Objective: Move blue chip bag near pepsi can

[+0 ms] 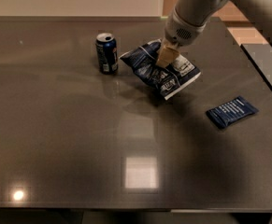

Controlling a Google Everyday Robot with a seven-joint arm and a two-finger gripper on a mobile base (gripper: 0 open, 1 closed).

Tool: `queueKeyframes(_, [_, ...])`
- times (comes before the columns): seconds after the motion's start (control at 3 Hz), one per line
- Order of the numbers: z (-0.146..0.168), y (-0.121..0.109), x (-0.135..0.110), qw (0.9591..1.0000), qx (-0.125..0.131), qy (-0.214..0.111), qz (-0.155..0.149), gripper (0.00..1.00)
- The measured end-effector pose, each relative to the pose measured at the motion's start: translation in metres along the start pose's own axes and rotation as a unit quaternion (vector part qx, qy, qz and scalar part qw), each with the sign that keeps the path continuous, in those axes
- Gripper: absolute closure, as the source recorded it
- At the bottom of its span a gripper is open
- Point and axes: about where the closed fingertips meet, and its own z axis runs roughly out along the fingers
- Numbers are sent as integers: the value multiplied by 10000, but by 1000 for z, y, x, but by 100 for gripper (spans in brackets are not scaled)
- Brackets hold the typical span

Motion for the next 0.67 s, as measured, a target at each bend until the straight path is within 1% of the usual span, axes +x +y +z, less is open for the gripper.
queueKeyframes(0.33, [17,-13,-15,9999,-60,-144,8,100])
queueKeyframes(0.67, [30,-22,-25,9997,-125,-191,11,82])
